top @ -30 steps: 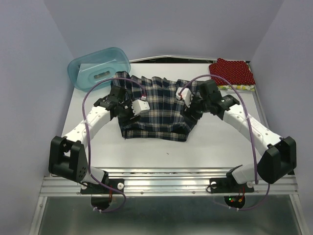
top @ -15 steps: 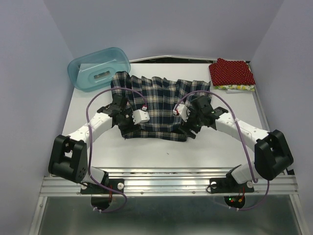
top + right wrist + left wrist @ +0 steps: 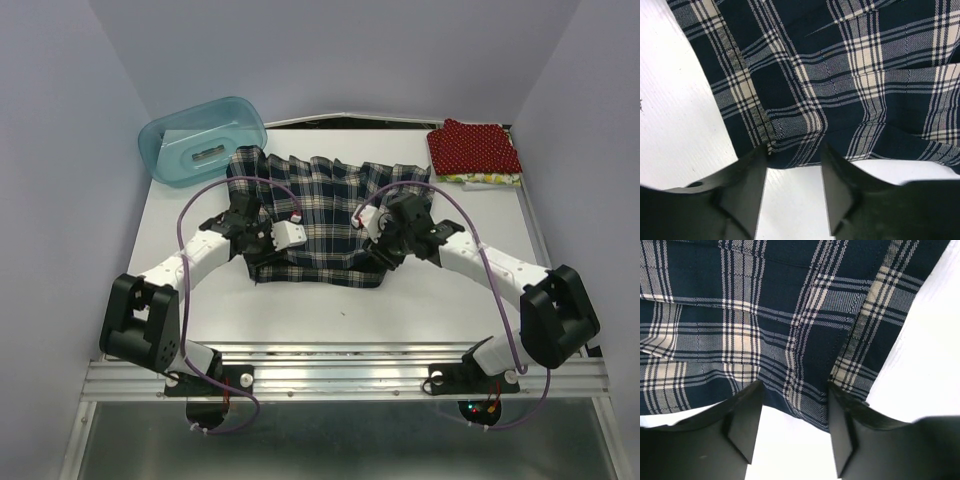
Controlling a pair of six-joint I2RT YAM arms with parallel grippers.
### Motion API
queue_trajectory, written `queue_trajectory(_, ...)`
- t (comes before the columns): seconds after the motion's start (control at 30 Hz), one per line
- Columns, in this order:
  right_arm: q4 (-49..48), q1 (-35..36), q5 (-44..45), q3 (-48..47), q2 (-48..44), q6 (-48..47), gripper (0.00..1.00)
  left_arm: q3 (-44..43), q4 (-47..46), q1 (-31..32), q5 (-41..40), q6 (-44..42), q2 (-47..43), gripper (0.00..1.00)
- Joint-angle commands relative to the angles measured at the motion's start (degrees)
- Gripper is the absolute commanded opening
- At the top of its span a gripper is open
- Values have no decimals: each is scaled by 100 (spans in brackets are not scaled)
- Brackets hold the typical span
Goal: Fold and stack the skirts
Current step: Flatten the skirt out
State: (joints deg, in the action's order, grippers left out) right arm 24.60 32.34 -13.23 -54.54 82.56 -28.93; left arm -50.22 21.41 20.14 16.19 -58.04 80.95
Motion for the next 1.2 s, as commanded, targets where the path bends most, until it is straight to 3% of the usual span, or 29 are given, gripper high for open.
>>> queue_trajectory(0.0, -360, 62, 76, 110, -3, -157, 41, -67, -128, 16, -36, -58, 9, 52)
queue_trajectory(0.07, -298, 62, 40, 146, -56, -201, 32, -23, -163, 16, -80, -85, -105, 41)
queue_trajectory(0.1, -272, 62, 40, 172, -108, -253, 20, -15, -172, 16, -89, -85, -140, 28)
queue_trajectory(0.17, -219, 62, 101, 216, -188, -263, 7, 3, -225, -1, -159, -23, -316, 16)
queue_trajectory(0.2, -210, 62, 163, 216, -284, -271, 1, -6, -234, -28, -168, -14, -447, 3)
queue_trajectory(0.23, -201, 62, 215, 207, -337, -271, 1, -23, -242, -54, -203, 12, -509, 0)
queue_trajectory(0.47, 378, 62, 261, 57, -847, -561, 1, -217, 291, -537, 130, -31, -1203, 0)
queue_trajectory(0.67, 941, 185, -197, 908, -1225, -1350, 1, 477, 758, -529, 385, -769, -1775, 0)
queue_trajectory(0.87, 511, 475, -83, 1727, -1103, -1870, 1, 1311, 1041, -502, 149, -1673, -1609, 0)
queue_trajectory(1.17, -253, 959, 470, 2246, -400, -2231, 1, 1963, 66, -362, -695, -1904, -756, 0)
